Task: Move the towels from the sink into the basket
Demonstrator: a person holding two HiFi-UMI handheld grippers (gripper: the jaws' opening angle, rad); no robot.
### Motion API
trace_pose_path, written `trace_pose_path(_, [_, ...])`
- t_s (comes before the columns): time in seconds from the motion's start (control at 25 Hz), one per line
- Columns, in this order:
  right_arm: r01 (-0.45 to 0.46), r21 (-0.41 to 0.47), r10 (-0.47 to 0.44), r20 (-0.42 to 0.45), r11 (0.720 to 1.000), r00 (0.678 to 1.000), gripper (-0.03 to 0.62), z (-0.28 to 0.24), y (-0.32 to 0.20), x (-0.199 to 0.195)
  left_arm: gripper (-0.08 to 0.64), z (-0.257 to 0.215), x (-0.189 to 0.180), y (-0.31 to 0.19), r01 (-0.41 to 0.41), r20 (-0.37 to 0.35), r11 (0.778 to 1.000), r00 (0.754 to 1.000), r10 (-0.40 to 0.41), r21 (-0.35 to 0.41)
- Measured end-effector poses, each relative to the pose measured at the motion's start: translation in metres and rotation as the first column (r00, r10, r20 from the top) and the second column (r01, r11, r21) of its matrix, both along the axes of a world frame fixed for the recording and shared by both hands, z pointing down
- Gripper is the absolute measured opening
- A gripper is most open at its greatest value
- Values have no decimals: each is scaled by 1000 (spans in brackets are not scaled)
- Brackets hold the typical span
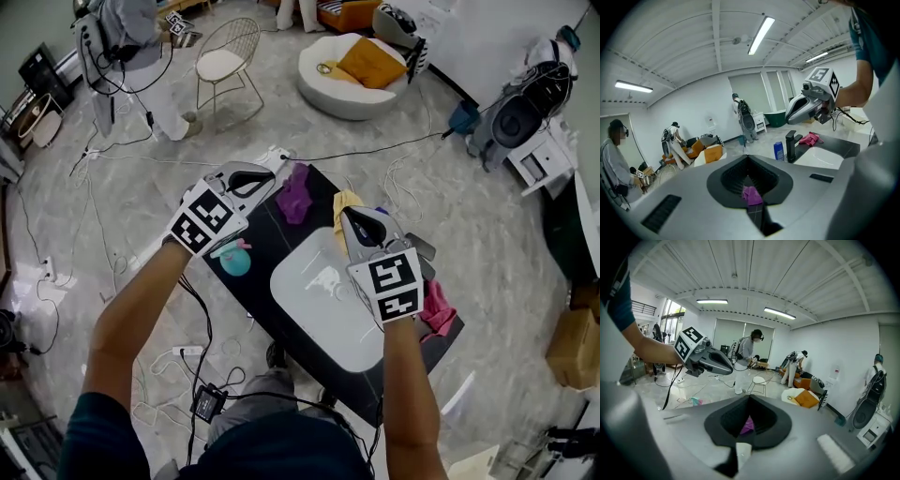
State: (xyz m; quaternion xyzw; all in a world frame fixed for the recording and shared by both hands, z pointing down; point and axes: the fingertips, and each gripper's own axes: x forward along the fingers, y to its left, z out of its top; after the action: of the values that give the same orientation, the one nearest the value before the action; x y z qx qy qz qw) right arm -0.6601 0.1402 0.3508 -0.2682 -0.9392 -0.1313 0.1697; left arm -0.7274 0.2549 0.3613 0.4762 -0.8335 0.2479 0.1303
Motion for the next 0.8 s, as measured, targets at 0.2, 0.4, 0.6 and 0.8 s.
trace_pose_path(0.2, [-15, -9, 14, -26, 1000, 1000, 9, 27, 6, -25, 6, 32, -26, 0, -31, -24, 999, 999, 30, -32])
trace_pose_path(0.4, [-32, -18, 31, -53, 999, 998, 9, 51, 10, -44, 6, 59, -48, 2, -45, -62, 998, 997, 43, -39])
trace_pose_path(0.6, [-36, -26, 34, -79, 999, 996, 9, 77, 17, -58, 6, 90, -67, 4, -43, -101, 998, 994, 38, -46])
trace_pose_path(0.8, [-44, -37, 39, -107, 998, 993, 9, 103, 22, -72, 6, 127, -85, 2, -43, -148, 997, 988, 33, -65])
